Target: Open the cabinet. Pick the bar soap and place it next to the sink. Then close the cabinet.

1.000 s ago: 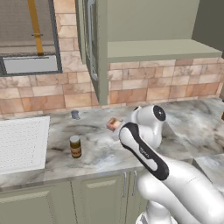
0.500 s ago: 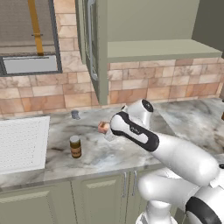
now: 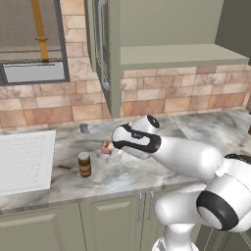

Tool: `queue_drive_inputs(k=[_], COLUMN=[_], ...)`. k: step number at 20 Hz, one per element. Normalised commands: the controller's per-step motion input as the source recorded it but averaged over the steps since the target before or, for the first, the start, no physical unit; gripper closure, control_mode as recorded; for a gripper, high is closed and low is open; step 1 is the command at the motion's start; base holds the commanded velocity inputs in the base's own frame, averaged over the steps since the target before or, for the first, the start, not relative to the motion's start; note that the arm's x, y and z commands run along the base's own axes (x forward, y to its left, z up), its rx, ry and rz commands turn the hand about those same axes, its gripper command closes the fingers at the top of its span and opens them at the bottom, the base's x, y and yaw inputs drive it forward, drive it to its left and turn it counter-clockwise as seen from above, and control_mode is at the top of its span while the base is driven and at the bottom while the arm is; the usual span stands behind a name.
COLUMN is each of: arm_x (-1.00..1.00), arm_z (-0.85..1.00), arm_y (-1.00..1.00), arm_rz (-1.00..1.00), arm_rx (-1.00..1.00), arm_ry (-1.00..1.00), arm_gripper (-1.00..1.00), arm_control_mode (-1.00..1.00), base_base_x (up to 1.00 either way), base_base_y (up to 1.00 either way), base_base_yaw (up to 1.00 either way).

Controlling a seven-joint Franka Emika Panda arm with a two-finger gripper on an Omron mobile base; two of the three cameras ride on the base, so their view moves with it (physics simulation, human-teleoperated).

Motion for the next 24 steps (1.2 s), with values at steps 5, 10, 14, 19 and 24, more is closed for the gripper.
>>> queue_drive_inputs(k=[5,10,14,19,24], arm_x=[0.27,0.18,0.20,0.25,0.24], arm_z=[-0.08,-0.10,-0.10,-0.19,-0.22], arm_y=[0.05,0.10,0.12,0.20,0.28], arm_rz=[0.02,0.10,0.16,0.10,0.06], arm_rx=[0.00,0.00,0.00,0.00,0.00], arm_ry=[0.00,0.00,0.00,0.01,0.02], arm_gripper=[1.00,1.00,1.00,1.00,1.00], arm_control_mode=[-1.00,-1.00,-1.00,-1.00,-1.00], base_base_x=[0.00,0.00,0.00,0.00,0.00], base_base_y=[0.00,0.00,0.00,0.00,0.00], base_base_yaw=[0.00,0.00,0.00,0.00,0.00])
